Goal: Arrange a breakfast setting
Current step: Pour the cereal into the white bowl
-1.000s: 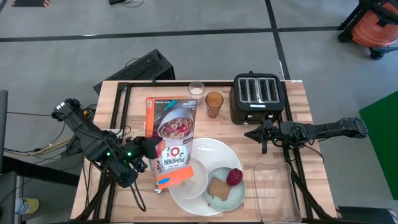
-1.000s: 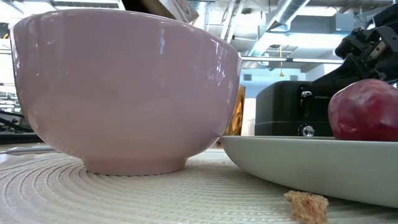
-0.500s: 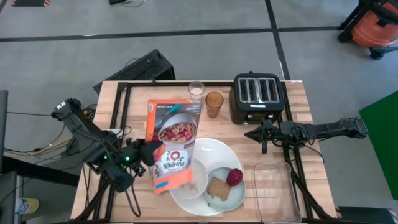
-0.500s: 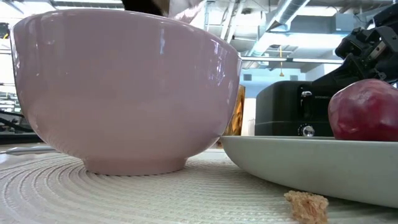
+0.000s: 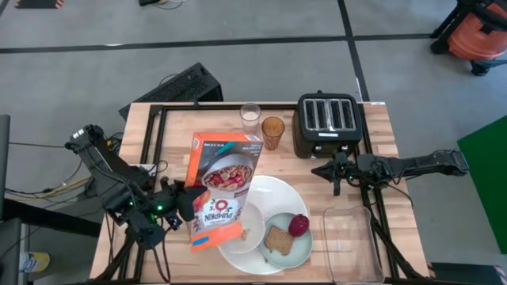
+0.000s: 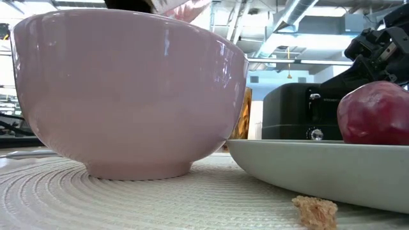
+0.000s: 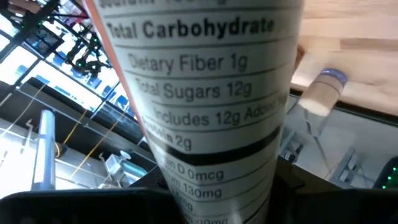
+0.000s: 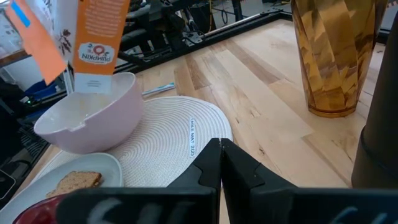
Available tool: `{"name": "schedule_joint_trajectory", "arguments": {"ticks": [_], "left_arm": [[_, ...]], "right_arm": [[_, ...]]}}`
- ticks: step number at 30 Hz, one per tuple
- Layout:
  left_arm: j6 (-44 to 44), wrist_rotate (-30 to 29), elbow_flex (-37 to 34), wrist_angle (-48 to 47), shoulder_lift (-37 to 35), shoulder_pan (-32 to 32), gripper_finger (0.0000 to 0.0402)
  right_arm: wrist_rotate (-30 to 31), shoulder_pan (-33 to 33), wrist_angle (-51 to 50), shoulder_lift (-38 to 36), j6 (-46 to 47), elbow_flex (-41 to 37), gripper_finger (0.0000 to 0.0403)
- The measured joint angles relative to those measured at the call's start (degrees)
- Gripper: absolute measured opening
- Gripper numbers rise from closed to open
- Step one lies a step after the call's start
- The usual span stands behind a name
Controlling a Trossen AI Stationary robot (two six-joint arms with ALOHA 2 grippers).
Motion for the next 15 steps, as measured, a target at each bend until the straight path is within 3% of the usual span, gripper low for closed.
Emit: {"name": "schedule_joint_trajectory", "arguments": {"ticks": [15], "left_arm": [[5.3,0.3,0.0,4.9,0.0,1.2,0.0108]], "right_arm": [[0.0,0.0,0.0,0.0,0.0,0.0,0.0031]]}}
